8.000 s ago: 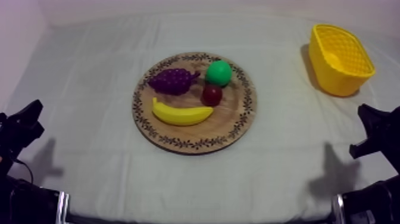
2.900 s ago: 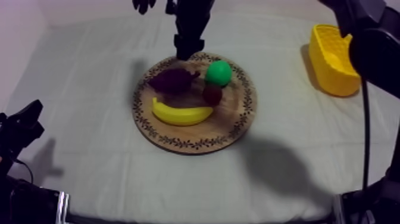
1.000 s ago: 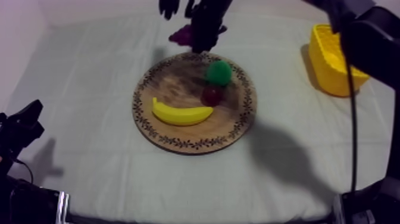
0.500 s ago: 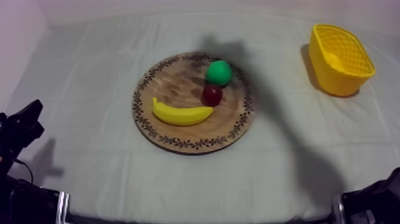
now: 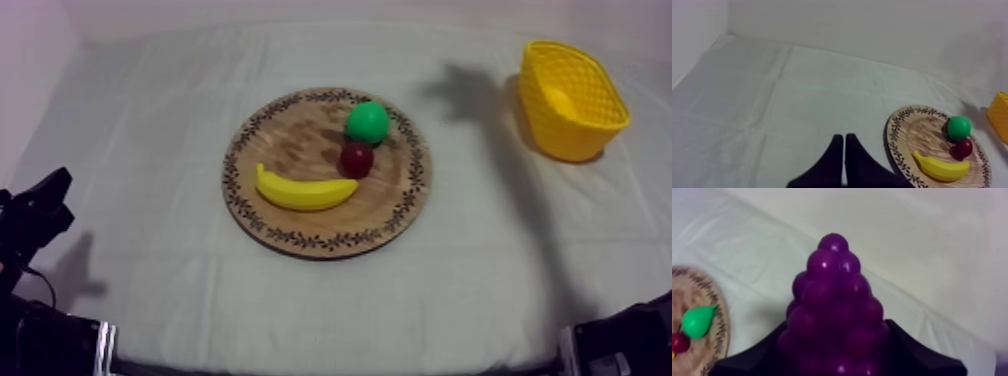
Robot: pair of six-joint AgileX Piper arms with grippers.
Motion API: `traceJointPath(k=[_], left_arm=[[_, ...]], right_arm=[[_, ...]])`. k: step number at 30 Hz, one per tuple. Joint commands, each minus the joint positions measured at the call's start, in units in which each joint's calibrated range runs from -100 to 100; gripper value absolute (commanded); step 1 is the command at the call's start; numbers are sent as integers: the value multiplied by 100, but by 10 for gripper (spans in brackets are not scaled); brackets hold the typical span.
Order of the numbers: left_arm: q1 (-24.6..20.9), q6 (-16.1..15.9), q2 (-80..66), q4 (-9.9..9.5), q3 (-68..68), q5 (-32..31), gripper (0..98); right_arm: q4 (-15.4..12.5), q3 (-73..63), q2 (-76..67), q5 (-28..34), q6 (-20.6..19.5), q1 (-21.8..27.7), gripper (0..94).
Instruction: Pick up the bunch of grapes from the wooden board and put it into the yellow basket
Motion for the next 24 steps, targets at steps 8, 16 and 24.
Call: traceJointPath(k=[8, 16, 24], left_arm=[[0, 0, 0, 2, -3, -6, 1], [0, 0, 0, 2, -3, -6, 1], [0, 0, 0, 2, -3, -6, 1]], right_arm=[[582, 1349, -207, -1092, -1237, 643, 429], [911, 1828, 200, -1308, -1636, 1032, 427], [746, 1825, 856, -1262, -1200, 1134, 439]])
